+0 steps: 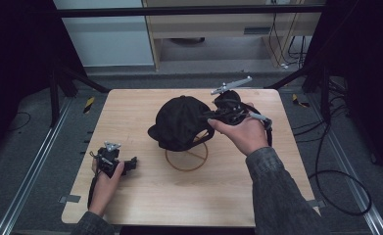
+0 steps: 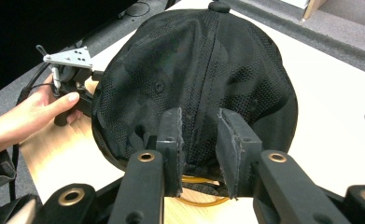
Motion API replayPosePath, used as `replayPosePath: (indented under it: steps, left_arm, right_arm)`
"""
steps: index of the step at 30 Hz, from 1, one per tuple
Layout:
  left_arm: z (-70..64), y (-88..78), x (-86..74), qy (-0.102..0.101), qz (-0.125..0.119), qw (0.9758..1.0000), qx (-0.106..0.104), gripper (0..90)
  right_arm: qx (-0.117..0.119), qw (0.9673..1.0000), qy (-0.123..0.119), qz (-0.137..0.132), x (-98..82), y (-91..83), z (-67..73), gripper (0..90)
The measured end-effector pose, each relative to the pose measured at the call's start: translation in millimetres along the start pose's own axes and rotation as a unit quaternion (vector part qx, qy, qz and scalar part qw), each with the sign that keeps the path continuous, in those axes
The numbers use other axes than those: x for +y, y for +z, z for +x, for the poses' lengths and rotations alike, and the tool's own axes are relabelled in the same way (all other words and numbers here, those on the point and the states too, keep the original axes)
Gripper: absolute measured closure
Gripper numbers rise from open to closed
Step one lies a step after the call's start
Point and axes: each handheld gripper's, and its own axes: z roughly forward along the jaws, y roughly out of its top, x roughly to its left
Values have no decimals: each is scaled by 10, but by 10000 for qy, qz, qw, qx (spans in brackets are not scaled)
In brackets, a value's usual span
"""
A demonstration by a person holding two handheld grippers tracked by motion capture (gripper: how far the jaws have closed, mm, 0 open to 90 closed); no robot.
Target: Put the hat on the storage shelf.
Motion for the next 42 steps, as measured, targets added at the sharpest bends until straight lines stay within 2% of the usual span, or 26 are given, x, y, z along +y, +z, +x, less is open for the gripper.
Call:
replayPosePath:
  steps: [18,25,28,42]
  left_arm:
    - [0,0,0,1,1,10000,1,0]
    - [0,0,0,1,0,10000,1,0]
    - [0,2,-1,-1,-11,10000,1,0]
    - [0,2,-1,-2,-12,10000,1,0]
  right_arm:
    - [-80,9999,41,-46,-58,-157,-56,695]
    - [-146,9998,87,-75,-106,-242,-79,635]
    - [-191,9997,121,-94,-134,-285,-86,579]
    - [-385,9987,253,-206,-252,-450,-147,428]
